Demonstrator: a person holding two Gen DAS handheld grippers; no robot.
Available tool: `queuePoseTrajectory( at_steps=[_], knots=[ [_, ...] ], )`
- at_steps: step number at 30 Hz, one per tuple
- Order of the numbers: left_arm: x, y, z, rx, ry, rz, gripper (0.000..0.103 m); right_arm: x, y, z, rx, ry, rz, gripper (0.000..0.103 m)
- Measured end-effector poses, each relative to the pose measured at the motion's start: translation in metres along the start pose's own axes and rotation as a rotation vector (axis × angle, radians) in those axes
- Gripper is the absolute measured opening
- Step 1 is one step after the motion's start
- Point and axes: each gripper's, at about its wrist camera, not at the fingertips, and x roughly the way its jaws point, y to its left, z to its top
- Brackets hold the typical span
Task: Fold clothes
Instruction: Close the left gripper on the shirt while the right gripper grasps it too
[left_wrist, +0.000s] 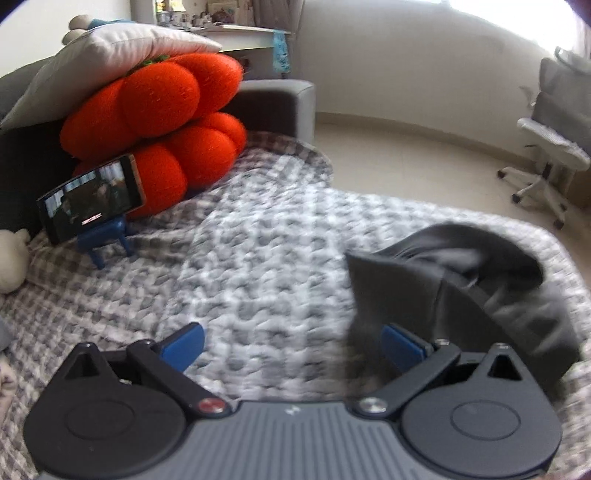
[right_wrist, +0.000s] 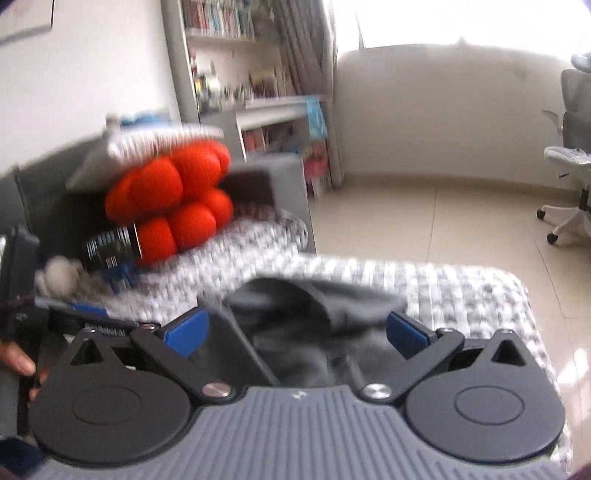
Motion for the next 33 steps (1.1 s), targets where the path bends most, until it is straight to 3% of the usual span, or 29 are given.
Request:
queuePoseTrajectory(
  at_steps=[4, 7, 9, 13, 14, 16, 17, 19, 20, 24, 26, 31, 33],
  knots=[
    [0.011, -0.016, 0.015, -0.032, 0.064, -0.090, 0.103, 0.024, -0.003, 0.006, -0.021, 0.028, -0.036, 0.103],
    [0.035, -0.026, 0.021, -0.113, 0.141, -0.078, 0.103, 0.053, -0.006, 0.011, -0.058, 0.079, -0.059, 0.084],
    [0.054, -0.031, 0.018, -0.196, 0.212, -0.062, 0.103, 0.083, -0.015, 0.010, -0.045, 0.141, -0.065, 0.063],
    [0.085, -0.038, 0.007, -0.273, 0.261, -0.082, 0.103, 0.128, -0.034, -0.009, -0.055, 0.285, -0.095, 0.054],
    [0.089, -0.038, 0.005, -0.265, 0.253, -0.083, 0.103, 0.135, -0.036, -0.014, -0.065, 0.303, -0.096, 0.044],
    [0.093, -0.036, 0.002, -0.254, 0.235, -0.097, 0.101, 0.140, -0.034, -0.020, -0.104, 0.298, -0.101, 0.007],
    [0.092, -0.033, 0.002, -0.258, 0.224, -0.109, 0.092, 0.139, -0.035, -0.019, -0.116, 0.288, -0.114, 0.003],
    [0.088, -0.024, 0.003, -0.288, 0.204, -0.185, 0.066, 0.130, -0.035, -0.014, -0.127, 0.237, -0.119, 0.003],
    [0.085, -0.019, 0.003, -0.308, 0.198, -0.226, 0.048, 0.124, -0.034, -0.010, -0.135, 0.201, -0.130, 0.002],
    [0.065, 0.000, 0.003, -0.320, 0.127, -0.267, 0.016, 0.098, -0.026, 0.009, -0.175, 0.060, -0.187, 0.002],
    [0.054, 0.011, 0.004, -0.322, 0.082, -0.278, 0.010, 0.081, -0.020, 0.018, -0.193, -0.008, -0.219, 0.001],
    [0.034, 0.021, 0.012, -0.271, -0.040, -0.255, 0.008, 0.056, -0.010, 0.038, -0.231, -0.168, -0.281, 0.000],
    [0.031, 0.025, 0.014, -0.273, -0.054, -0.273, 0.008, 0.057, -0.010, 0.038, -0.198, -0.161, -0.268, 0.000]
  ],
)
